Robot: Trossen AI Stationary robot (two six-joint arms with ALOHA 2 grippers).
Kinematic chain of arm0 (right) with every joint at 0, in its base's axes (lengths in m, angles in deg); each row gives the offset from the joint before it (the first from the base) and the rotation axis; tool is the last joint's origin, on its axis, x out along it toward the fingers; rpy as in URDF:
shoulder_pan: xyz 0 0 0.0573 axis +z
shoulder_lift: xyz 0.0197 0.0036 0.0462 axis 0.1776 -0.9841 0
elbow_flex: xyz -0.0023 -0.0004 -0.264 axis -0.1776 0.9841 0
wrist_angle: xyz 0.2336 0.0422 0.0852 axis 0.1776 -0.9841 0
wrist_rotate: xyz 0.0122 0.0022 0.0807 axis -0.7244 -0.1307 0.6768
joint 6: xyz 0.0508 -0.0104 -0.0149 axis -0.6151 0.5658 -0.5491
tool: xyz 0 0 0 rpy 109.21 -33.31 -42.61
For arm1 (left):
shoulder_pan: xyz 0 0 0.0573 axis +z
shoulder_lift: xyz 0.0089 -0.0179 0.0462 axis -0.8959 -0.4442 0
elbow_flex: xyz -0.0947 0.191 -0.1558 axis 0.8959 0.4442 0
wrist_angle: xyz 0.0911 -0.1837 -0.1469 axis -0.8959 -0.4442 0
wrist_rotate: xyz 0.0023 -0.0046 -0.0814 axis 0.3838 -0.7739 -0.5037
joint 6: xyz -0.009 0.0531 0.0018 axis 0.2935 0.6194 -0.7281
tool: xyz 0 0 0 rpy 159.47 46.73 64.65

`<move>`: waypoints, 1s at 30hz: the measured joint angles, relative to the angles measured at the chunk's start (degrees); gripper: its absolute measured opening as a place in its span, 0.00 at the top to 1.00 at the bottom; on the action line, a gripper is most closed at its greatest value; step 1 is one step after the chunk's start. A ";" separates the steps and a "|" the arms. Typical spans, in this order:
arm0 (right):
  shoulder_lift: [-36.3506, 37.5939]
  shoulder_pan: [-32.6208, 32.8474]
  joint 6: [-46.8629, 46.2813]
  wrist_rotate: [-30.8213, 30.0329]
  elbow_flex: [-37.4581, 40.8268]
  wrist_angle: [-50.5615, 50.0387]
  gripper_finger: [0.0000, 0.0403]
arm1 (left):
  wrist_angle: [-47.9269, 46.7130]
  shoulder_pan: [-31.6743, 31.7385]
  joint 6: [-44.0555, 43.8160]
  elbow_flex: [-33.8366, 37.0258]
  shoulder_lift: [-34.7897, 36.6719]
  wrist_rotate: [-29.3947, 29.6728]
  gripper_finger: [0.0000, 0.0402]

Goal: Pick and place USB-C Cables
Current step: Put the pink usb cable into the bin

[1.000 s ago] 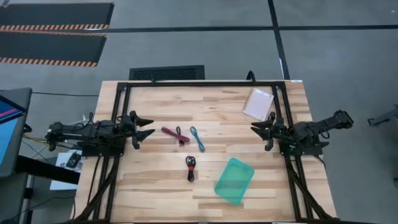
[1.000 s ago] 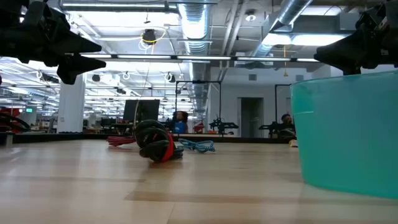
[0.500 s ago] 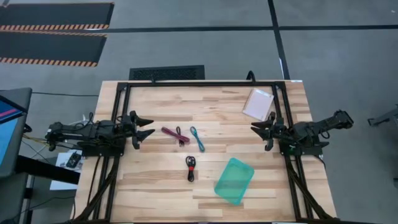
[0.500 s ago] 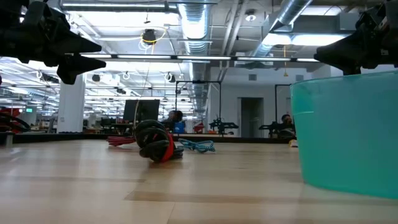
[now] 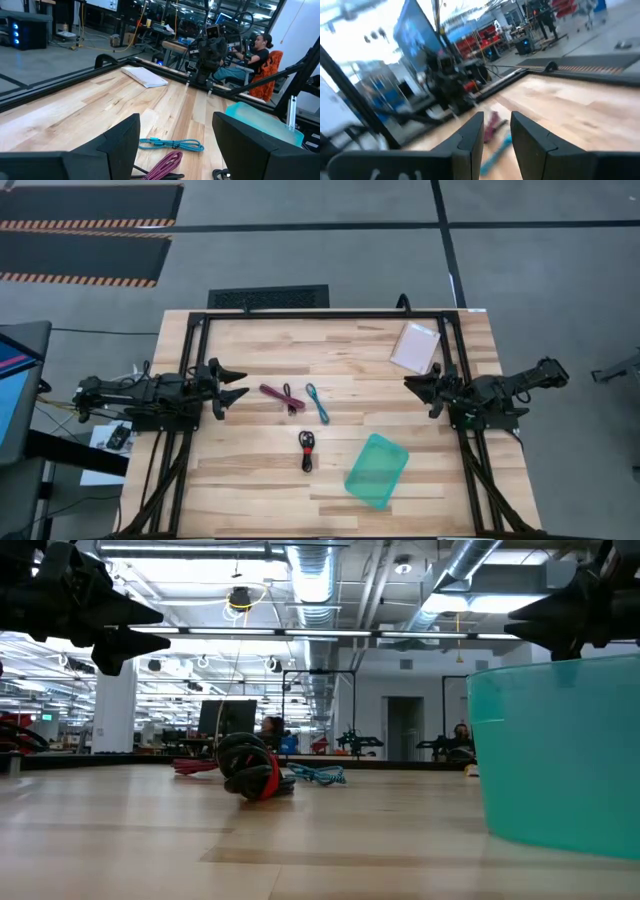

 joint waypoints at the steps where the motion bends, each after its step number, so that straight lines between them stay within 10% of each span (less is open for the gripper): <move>1: 0.02 -0.07 -1.30 0.00 0.02 0.28 0.70 | -0.01 0.00 -0.01 0.00 0.00 -0.01 0.41; 14: 0.00 -1.81 -11.47 0.31 -0.03 -1.96 0.70 | 3.01 0.00 -5.00 0.22 -0.01 1.71 0.41; 18: 0.00 -1.60 -17.32 4.43 0.06 11.35 0.70 | 3.71 0.00 -4.98 0.22 0.01 7.17 0.41; 23: -2.98 0.66 -6.18 14.33 -0.47 33.52 0.70 | 3.50 0.00 -7.19 0.19 0.01 10.70 0.41; 30: -10.57 3.13 9.91 14.07 -8.82 34.23 0.70 | 3.91 0.00 -10.28 0.11 -0.01 10.67 0.41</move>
